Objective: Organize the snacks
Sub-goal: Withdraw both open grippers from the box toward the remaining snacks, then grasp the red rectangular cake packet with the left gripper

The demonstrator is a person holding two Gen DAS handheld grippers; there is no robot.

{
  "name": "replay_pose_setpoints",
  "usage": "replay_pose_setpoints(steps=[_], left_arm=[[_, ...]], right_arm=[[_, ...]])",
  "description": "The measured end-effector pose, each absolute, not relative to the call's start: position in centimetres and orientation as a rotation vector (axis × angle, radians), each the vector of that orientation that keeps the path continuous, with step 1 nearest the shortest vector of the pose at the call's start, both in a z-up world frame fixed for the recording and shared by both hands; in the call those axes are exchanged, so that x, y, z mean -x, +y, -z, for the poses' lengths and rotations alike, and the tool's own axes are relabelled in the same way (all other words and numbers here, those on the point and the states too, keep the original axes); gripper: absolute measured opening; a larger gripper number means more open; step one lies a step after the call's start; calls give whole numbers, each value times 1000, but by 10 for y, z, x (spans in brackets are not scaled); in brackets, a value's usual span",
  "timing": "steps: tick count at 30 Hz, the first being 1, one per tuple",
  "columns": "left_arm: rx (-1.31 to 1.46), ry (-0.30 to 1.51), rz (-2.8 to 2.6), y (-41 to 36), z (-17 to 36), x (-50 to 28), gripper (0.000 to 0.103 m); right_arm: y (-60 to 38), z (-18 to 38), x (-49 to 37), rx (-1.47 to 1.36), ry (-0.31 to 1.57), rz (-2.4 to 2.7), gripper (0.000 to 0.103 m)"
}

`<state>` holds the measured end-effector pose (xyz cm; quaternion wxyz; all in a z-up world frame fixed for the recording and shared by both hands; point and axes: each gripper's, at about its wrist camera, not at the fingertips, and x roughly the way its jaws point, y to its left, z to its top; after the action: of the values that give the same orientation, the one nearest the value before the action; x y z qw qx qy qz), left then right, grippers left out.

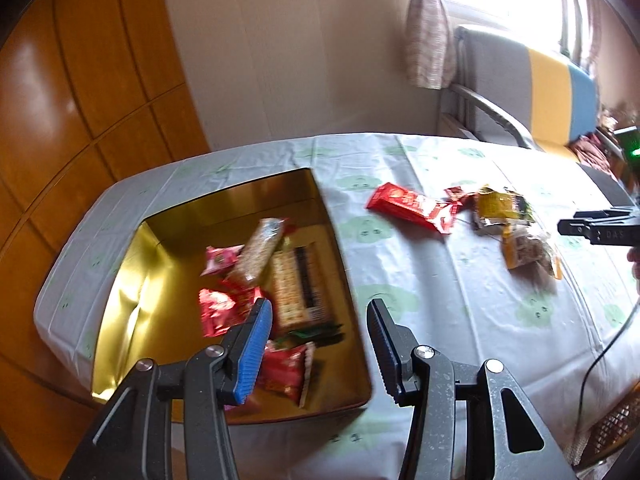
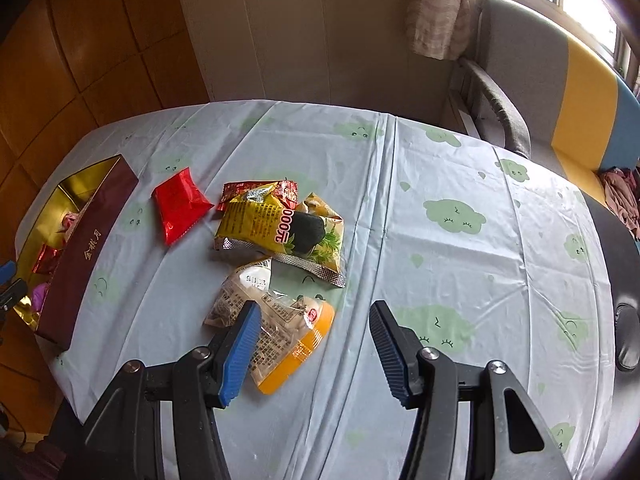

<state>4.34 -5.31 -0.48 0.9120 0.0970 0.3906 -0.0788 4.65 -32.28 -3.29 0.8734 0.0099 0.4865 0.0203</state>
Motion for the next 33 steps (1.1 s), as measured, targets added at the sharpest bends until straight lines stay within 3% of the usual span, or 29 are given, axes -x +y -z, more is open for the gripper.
replay_pose_setpoints(steps=[11,23,33], left_arm=[[-199,871,288,-98,6,-66,50],[-37,1083,334,-154,28,-168,51],[183,1246,203,-158,71,-253,61]], right_arm=[[-339,26,-46,-100,996,2,57],[-335,18,-44,-112,974,-41,57],[-331,17,-45,-113,970,-73,57]])
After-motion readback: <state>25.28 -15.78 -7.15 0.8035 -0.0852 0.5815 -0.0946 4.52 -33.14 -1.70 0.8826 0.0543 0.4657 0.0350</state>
